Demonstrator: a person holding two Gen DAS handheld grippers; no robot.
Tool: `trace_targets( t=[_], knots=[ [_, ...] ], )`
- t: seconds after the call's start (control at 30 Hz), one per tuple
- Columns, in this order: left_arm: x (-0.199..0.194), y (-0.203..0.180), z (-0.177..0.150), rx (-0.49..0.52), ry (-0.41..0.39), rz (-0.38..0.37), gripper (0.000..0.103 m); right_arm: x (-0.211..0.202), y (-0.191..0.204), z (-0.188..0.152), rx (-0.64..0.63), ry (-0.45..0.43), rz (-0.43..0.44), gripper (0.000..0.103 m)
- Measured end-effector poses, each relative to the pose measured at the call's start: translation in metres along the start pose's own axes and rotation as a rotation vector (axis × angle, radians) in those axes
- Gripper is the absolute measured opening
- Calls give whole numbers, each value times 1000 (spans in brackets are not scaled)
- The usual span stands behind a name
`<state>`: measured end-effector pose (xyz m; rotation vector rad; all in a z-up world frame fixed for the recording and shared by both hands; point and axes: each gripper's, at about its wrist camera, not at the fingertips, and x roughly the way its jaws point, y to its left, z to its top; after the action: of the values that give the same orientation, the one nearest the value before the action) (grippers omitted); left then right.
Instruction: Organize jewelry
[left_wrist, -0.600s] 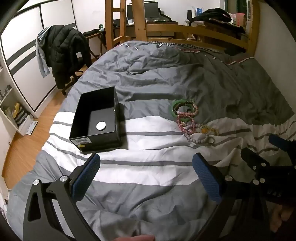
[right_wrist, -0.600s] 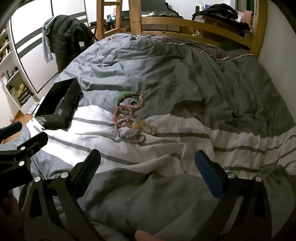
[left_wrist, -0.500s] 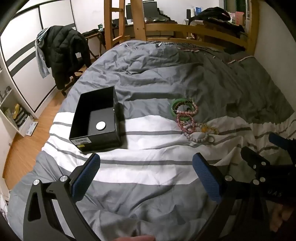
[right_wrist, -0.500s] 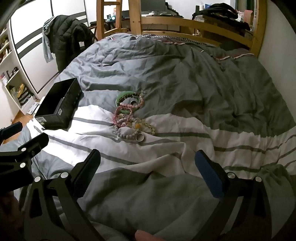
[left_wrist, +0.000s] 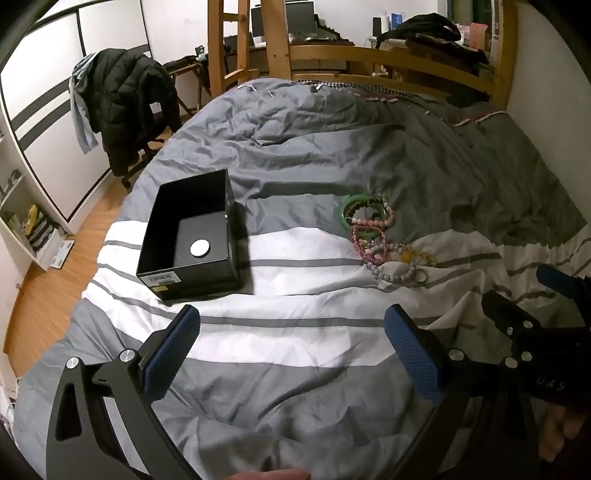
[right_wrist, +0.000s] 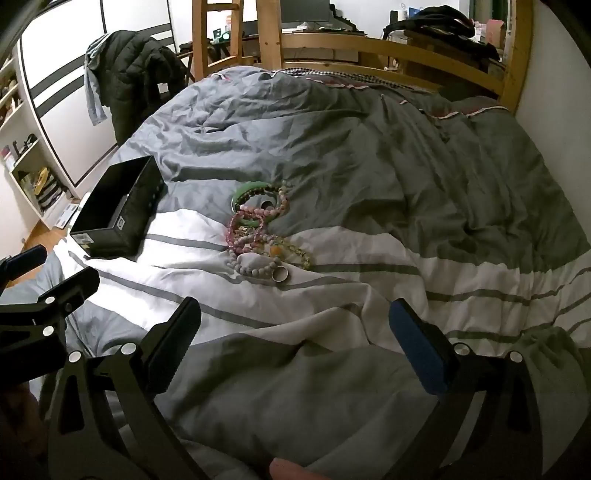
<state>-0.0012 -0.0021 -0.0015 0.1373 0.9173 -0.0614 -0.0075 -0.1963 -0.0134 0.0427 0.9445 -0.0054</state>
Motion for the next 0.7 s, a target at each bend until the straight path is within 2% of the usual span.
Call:
trace_targets(
  t=[0.7],
  knots=[
    [5,-1,-2,-6,10,-5,98,-1,0,0,3,4,2,101]
  ],
)
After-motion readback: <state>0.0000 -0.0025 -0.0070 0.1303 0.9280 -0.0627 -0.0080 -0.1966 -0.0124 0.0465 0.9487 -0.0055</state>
